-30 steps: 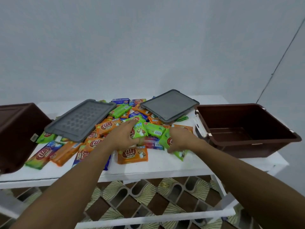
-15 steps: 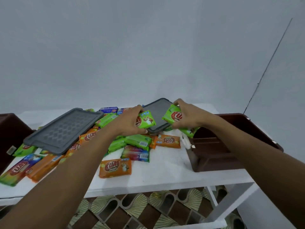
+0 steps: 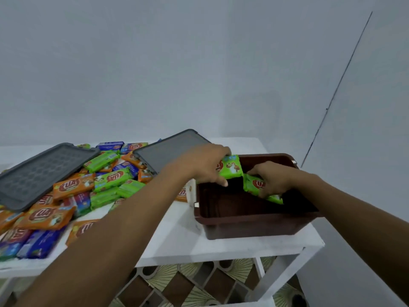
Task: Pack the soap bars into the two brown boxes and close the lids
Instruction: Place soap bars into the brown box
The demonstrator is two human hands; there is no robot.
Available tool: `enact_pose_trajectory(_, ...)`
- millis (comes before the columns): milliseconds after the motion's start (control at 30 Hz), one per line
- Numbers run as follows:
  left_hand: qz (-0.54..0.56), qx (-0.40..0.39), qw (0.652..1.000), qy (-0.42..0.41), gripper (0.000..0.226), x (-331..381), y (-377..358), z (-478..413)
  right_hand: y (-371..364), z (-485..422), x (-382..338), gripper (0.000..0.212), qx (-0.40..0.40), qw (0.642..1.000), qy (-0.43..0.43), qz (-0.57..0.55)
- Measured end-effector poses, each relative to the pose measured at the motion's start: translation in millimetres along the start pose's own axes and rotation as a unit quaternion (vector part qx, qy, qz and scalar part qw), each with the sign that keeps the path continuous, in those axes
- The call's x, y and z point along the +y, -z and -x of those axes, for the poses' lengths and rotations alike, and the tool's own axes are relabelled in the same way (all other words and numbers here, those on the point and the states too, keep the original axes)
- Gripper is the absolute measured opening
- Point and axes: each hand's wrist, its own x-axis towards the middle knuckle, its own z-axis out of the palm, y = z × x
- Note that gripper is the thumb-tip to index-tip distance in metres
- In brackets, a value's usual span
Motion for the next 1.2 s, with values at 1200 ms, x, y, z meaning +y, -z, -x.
enact_pose_trajectory(1200,-0.203,-0.154,0.963,0.092,0.037,29.4,-80.9,-36.0,-38.2,-19.9,26.4,0.062,-0.004,0.989,0.022,0.145)
